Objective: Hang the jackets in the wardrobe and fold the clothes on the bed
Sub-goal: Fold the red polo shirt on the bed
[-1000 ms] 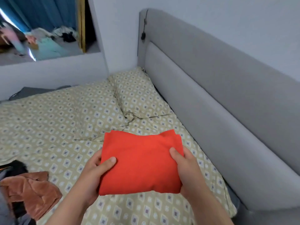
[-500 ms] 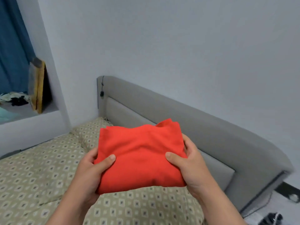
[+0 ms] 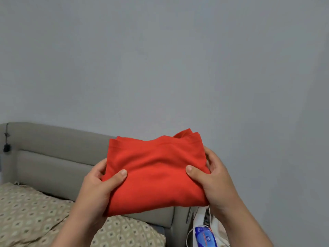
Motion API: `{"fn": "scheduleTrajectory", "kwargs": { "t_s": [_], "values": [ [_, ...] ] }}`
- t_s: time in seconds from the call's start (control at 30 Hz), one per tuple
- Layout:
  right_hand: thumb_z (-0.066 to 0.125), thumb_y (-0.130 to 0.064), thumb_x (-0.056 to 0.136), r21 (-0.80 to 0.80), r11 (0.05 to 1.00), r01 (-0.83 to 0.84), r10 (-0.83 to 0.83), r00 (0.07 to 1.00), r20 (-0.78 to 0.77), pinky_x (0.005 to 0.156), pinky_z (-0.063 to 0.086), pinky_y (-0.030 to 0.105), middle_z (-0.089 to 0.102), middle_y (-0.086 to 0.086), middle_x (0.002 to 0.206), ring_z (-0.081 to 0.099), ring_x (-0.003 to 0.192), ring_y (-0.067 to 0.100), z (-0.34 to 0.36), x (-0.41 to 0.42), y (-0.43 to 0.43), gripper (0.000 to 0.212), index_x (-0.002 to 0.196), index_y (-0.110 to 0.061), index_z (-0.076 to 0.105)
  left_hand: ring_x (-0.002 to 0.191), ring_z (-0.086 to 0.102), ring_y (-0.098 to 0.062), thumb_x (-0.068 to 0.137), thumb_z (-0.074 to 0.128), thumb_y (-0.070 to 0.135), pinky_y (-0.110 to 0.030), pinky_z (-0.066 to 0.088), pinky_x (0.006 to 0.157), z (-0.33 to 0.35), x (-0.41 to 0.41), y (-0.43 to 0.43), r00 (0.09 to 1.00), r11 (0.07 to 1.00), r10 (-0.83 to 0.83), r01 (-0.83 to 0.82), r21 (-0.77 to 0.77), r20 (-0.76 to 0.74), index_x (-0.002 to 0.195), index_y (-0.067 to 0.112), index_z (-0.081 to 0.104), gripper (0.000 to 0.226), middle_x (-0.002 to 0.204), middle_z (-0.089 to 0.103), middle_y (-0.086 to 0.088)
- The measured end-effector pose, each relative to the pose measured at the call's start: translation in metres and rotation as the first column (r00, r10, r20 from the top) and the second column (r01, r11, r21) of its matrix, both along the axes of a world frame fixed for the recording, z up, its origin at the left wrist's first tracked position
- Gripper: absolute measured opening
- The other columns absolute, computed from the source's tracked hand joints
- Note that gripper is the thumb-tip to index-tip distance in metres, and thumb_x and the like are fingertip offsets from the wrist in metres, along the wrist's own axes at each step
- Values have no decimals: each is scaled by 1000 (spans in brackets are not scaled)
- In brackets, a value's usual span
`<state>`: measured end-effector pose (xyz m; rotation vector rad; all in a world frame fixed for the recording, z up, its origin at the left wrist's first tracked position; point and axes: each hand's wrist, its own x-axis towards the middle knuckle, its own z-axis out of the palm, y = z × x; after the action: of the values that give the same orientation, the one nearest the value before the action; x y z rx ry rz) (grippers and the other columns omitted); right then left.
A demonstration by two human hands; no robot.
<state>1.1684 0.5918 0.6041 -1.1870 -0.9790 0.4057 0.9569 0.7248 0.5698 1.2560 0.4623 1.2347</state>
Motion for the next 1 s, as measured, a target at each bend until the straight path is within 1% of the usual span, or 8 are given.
{"fn": "scheduleTrajectory", "kwargs": {
  "t_s": [0.07, 0.27, 0.33, 0.4, 0.5, 0.63, 0.83, 1.0],
  "values": [
    [77, 3, 79, 27, 997, 70, -70, 998, 2, 101, 51, 46, 72, -2, 117, 68, 109, 19, -1, 16, -30, 57, 127, -23, 61, 82, 71, -16, 62, 75, 20, -34, 57, 71, 10, 21, -19, 999, 999, -42, 42, 24, -18, 100, 31, 76, 39, 100, 76, -7],
    [77, -14, 67, 82, 949, 304, -304, 953, -6, 95, 52, 38, 73, -4, 116, 68, 108, 16, -6, 57, -143, 60, 124, -28, 63, 82, 72, -16, 55, 85, 19, -39, 53, 75, 12, 99, -87, 980, 976, -174, 185, 115, -96, 103, 28, 74, 49, 101, 75, -9],
    [80, -5, 73, 93, 914, 396, -396, 918, -11, 95, 52, 38, 73, -4, 115, 69, 108, 17, -8, 73, -193, 57, 123, -27, 63, 89, 73, -15, 53, 93, 18, -34, 57, 74, 10, 127, -121, 924, 916, -356, 375, 146, -137, 106, 33, 74, 59, 106, 76, -5],
    [76, 7, 79, 101, 867, 488, -488, 872, -22, 95, 52, 38, 73, -3, 115, 69, 108, 17, -8, 86, -243, 57, 124, -26, 64, 98, 72, -13, 39, 97, 40, -23, 58, 74, 11, 154, -158, 812, 797, -531, 575, 182, -241, 115, 31, 70, 81, 111, 75, 1],
    [76, 4, 79, 114, 797, 593, -595, 804, -23, 88, 56, 28, 73, -5, 116, 69, 107, 16, -5, 93, -320, 58, 122, -33, 66, 88, 72, -4, 31, 94, 37, -10, 52, 66, 13, 196, -216, 762, 728, -542, 636, 256, -354, 113, 34, 65, 87, 102, 76, 13],
    [72, 9, 82, 117, 692, 712, -718, 696, 8, 85, 55, 22, 73, -4, 115, 69, 107, 17, 2, 88, -416, 56, 120, -31, 66, 88, 74, -16, 41, 90, 28, -27, 56, 73, 19, 237, -296, 695, 659, -666, 719, 221, -272, 106, 37, 71, 69, 101, 77, 0],
    [72, 4, 84, 110, 524, 845, -843, 495, 210, 91, 48, 12, 69, -23, 120, 65, 111, 0, 27, 59, -536, 63, 128, -38, 58, 95, 73, -15, 59, 81, 20, -25, 56, 73, 25, 274, -412, 573, 523, -806, 806, 275, -148, 110, 40, 70, 56, 107, 76, 2],
    [72, 2, 85, 168, 382, 909, -920, 358, 159, 93, 53, 24, 72, -17, 115, 67, 108, 5, 36, 47, -594, 57, 125, -38, 61, 98, 73, -21, 51, 91, 12, -34, 57, 78, 34, 303, -477, 452, 426, -889, 877, 223, -79, 109, 34, 72, 65, 108, 75, -2]
  ]
}}
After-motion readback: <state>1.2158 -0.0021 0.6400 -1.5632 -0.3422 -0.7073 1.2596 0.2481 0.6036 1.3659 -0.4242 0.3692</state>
